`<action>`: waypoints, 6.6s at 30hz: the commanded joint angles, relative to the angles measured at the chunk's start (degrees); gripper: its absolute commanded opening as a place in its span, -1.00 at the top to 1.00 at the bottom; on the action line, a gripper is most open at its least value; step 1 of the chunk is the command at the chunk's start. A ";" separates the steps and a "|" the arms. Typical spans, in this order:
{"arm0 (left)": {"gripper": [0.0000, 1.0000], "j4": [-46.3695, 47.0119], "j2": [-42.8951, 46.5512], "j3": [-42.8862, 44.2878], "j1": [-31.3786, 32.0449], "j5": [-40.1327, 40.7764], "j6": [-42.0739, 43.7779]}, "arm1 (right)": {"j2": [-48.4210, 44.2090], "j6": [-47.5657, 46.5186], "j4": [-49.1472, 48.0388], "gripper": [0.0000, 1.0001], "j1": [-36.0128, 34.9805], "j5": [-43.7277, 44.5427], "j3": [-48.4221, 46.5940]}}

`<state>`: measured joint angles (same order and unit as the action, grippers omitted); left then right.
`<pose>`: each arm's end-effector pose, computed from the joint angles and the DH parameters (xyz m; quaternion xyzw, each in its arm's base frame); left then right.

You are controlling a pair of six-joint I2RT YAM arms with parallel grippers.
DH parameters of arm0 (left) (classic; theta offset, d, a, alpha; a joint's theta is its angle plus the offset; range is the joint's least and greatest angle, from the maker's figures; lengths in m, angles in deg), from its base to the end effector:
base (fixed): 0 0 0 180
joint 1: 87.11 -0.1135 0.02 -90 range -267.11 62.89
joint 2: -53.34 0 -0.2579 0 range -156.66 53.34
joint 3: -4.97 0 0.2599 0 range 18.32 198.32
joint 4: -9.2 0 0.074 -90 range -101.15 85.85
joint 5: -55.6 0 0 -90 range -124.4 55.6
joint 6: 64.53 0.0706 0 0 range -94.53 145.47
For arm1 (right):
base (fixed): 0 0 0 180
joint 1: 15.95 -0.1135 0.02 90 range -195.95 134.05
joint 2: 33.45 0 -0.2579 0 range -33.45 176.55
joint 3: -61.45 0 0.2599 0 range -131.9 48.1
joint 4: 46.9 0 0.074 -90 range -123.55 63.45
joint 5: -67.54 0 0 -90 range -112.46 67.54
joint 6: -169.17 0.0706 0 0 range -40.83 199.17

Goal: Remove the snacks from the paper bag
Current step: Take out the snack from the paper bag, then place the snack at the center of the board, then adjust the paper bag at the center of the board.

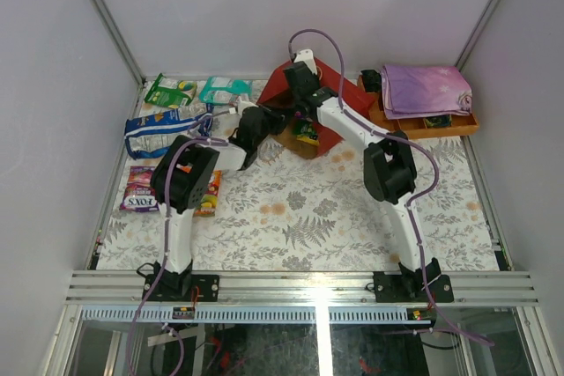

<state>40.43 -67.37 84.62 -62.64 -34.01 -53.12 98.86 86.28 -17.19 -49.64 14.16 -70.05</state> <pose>0.4463 -0.2026 0.1398 -0.3500 0.6803 -0.5025 0.4026 0.4943 0.2789 0.2342 -0.0378 0.8381 -0.0915 0.5365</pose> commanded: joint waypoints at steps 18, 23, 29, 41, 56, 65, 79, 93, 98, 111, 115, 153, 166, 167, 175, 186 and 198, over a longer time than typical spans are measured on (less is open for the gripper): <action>1.00 -28.23 45.29 -24.47 -8.09 -4.78 20.36 | -0.49 -1.51 -0.29 1.00 4.32 1.90 -2.06; 1.00 -29.51 44.64 -24.87 -13.68 -15.71 28.28 | -0.92 -1.15 -0.41 1.00 4.32 0.50 -1.39; 1.00 -29.41 27.93 -11.24 -15.19 -41.19 40.99 | -0.58 -0.35 0.41 1.00 4.25 -1.51 -2.01; 1.00 -59.14 11.39 12.16 -19.83 -40.38 59.03 | -1.24 -2.11 -0.22 1.00 4.21 -1.91 -0.73; 1.00 -75.98 4.20 19.13 -25.93 -15.61 67.62 | -1.28 -2.28 0.34 1.00 4.17 -3.16 -0.91; 0.88 -77.79 5.88 21.45 -25.90 -8.85 66.76 | -1.15 -2.02 0.99 1.00 4.16 -4.03 -1.39; -0.99 -70.11 23.07 16.08 -15.69 3.13 62.12 | -4.04 -3.86 1.54 1.00 3.64 -6.98 0.73; -0.99 -60.77 20.50 22.16 -13.90 -6.15 68.30 | -19.72 -20.19 -2.88 1.00 5.00 -30.97 22.09; -0.99 -62.75 15.39 30.14 -13.91 -7.59 67.90 | -22.83 -22.14 -1.27 1.00 7.26 -32.51 29.18; -0.99 -68.23 -3.32 53.30 -14.01 -18.06 62.08 | -43.54 -18.26 -1.73 -0.99 14.08 -64.40 42.34; -0.99 -67.76 -6.07 54.55 -13.95 -20.72 61.73 | -54.94 -13.41 -10.13 -0.98 14.09 -78.46 49.05; -0.59 -39.89 -13.30 41.42 -14.27 -19.90 38.24 | -25.83 36.15 -47.08 -0.44 36.07 -54.24 52.21; -0.52 -11.62 -13.30 28.23 -14.01 -21.15 22.57 | -18.79 42.46 -53.92 -0.30 36.07 -55.96 50.96; -0.54 -10.11 -13.31 27.72 -14.03 -20.97 21.63 | -18.42 42.80 -54.20 -0.29 36.07 -55.96 51.04; -0.55 -3.90 -12.67 25.85 -13.41 -18.35 20.03 | -17.16 43.81 -55.92 -0.23 36.07 -55.57 51.28; -0.48 -15.51 -15.95 34.43 -11.56 -12.94 25.12 | -15.31 45.79 -59.38 -0.32 36.07 -55.45 50.07; -0.06 -24.69 -21.05 41.53 -10.61 -9.53 25.84 | -14.39 46.44 -60.22 -0.32 36.07 -56.74 49.16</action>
<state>18.90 -86.93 123.92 -73.59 -46.25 -28.88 83.93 132.58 -73.95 -13.42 -41.64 -18.49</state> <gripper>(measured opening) 0.552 0.658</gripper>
